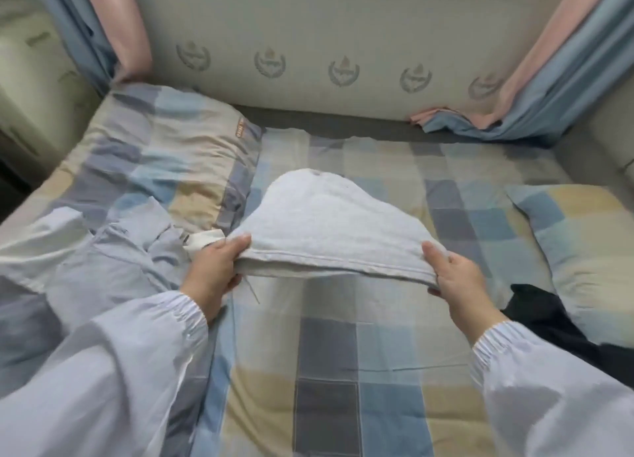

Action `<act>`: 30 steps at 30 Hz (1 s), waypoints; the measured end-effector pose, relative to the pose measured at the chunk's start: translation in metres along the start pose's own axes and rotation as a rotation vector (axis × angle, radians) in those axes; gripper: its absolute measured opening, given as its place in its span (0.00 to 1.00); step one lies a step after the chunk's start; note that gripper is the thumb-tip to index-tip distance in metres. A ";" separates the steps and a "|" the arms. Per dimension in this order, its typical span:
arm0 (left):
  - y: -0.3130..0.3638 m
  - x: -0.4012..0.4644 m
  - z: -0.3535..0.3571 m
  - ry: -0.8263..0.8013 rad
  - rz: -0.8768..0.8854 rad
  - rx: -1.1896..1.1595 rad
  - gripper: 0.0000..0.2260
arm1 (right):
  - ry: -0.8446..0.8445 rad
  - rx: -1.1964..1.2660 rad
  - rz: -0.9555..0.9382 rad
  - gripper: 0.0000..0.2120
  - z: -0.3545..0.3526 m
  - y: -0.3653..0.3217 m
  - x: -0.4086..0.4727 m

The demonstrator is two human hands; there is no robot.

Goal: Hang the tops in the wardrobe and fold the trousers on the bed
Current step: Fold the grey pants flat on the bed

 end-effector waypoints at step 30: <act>-0.382 -0.028 -0.062 0.137 -0.309 0.318 0.10 | -0.147 -0.495 0.504 0.11 0.122 0.400 -0.046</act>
Point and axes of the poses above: each hand's wrist, its own x-axis towards the middle knuckle, its own z-axis out of the palm, y = z × x, the point moved 8 cm from there along x, towards the middle knuckle, and after that the axes turned 6 degrees about -x, right-handed, at the moved point
